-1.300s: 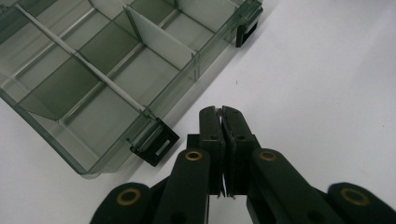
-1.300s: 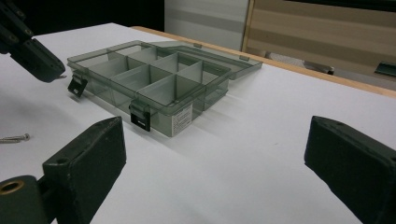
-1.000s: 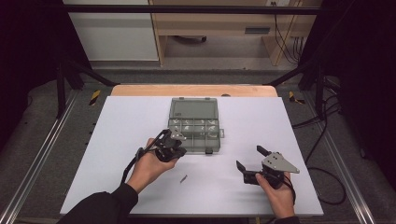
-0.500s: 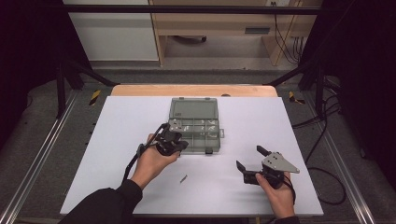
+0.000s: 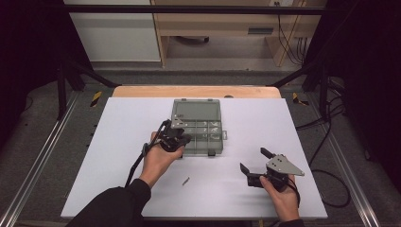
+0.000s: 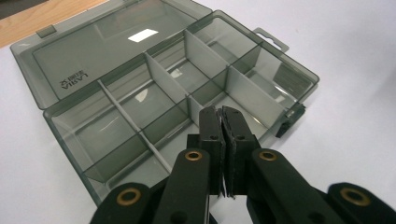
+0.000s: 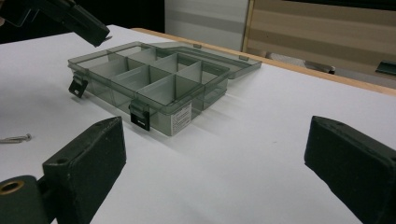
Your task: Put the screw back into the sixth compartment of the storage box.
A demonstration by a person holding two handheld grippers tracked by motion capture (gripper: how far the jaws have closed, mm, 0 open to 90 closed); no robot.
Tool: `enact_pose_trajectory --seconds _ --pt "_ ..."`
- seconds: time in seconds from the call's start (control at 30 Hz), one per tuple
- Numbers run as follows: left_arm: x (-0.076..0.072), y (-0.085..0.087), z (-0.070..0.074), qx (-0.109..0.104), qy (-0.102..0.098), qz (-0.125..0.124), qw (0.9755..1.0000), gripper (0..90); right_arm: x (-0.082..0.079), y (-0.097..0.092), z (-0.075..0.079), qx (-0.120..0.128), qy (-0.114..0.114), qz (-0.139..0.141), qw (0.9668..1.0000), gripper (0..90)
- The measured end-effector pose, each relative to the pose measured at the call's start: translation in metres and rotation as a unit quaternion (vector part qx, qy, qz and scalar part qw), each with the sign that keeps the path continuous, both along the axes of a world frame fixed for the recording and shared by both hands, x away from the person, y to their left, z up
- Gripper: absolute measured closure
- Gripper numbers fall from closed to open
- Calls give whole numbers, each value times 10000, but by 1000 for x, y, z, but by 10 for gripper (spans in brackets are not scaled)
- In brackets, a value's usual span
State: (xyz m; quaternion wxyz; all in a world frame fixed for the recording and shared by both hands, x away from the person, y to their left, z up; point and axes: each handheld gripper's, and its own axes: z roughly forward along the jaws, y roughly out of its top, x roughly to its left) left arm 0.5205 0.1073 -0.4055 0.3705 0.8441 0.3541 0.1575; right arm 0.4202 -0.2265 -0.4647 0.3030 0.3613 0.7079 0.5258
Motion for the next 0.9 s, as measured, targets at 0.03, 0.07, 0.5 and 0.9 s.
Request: enact_pose_trajectory --seconds 0.03,0.07,0.5,0.9 --pt "1 0 -1 2 -7 16 10000 880 0 0 0 0 0 0 10000 56" --pt "2 1 -1 3 4 28 10000 880 0 0 0 3 0 -5 10000 55" --pt "8 -6 -13 197 96 37 9998 880 0 -1 0 20 -3 17 10000 55" --pt "6 -4 -8 56 -126 3 9999 687 0 -1 0 7 -3 31 10000 53"
